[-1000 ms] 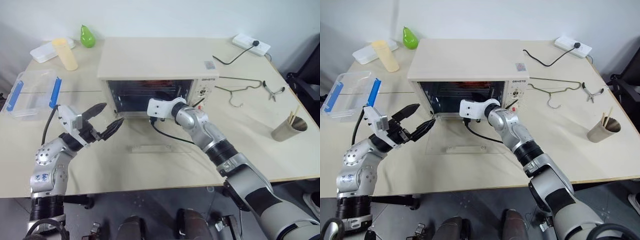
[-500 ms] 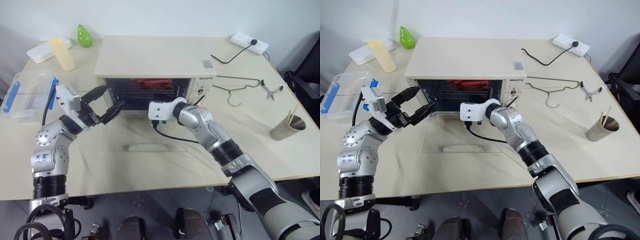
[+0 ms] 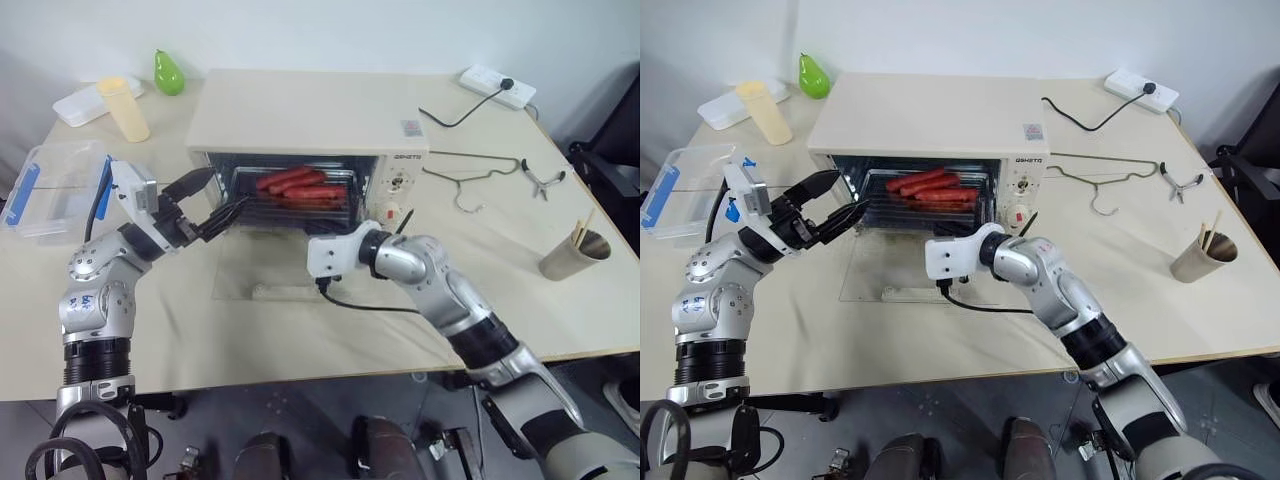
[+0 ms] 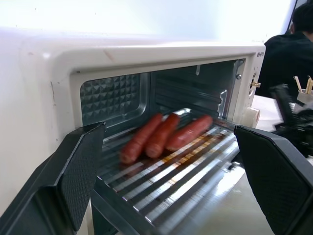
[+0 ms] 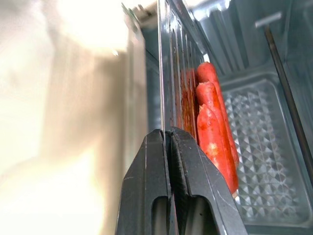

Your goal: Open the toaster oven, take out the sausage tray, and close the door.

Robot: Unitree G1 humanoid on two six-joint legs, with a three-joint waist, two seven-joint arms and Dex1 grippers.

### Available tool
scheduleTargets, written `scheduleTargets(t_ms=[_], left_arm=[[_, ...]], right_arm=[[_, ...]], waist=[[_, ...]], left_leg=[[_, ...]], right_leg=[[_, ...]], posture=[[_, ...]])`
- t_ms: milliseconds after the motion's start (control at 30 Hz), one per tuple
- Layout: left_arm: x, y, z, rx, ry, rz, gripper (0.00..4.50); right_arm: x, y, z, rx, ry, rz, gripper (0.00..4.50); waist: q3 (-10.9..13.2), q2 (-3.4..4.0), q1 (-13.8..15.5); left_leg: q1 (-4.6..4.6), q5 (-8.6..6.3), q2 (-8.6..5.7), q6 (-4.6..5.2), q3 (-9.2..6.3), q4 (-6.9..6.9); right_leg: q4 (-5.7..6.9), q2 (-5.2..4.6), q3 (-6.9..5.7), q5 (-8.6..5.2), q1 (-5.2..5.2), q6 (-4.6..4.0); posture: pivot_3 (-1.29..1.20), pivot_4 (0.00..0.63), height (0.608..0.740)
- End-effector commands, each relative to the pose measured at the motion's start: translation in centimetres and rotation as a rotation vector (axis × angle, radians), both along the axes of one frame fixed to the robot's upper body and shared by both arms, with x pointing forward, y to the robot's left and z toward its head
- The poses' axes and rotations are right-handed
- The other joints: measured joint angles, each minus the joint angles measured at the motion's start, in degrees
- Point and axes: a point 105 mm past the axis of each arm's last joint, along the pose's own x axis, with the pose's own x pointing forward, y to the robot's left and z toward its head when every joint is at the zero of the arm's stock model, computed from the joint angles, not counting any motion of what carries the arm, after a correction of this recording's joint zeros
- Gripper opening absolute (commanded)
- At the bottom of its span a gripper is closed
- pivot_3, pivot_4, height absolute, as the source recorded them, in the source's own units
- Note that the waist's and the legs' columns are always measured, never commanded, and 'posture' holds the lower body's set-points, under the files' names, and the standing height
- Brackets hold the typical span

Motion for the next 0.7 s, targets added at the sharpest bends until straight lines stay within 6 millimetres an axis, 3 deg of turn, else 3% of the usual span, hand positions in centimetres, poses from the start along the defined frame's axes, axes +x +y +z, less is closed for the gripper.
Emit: scheduleTargets(t_ms=[33,233,567,700], left_arm=[[-0.4,0.2,0.5,0.023,-0.011,-0.028,4.5],[-0.6,0.1,0.0,0.059,0.03,-0.086,4.5],[0.1,0.2,0.2,0.068,0.039,-0.125,4.5],[-0.6,0.4,-0.9,0.102,0.097,-0.176,4.5]], right_arm=[[-2.1,0.3,1.8,0.045,-0.053,0.066,0.02],[-3.2,-1.5,0.8,0.01,-0.047,0.042,0.02],[-3.1,-3.5,0.9,-0.019,-0.083,-0.019,0.02],[-3.6,-4.4,0.5,-0.059,-0.111,-0.012,0.02]], waist=[[0.0,0.0,0.1],[0.0,0.0,0.6],[0.0,-0.03,1.9],[0.0,-0.04,1.9]], left_leg=[[0.0,0.0,0.0,0.0,0.0,0.0],[-0.02,0.0,-0.04,0.0,0.03,0.01],[-0.04,0.0,-0.05,0.01,0.14,0.08],[-0.08,0.0,-0.06,0.01,0.17,0.09]], right_leg=[[0.0,0.0,-0.01,0.0,0.0,0.0],[0.0,-0.01,0.0,0.0,0.0,0.0],[-0.01,-0.01,-0.01,0.0,0.01,0.0],[0.0,-0.01,-0.05,0.0,0.01,0.0]], posture=[[0.0,0.15,0.74],[0.0,0.15,0.74],[0.0,0.15,0.74],[0.0,0.15,0.74]])
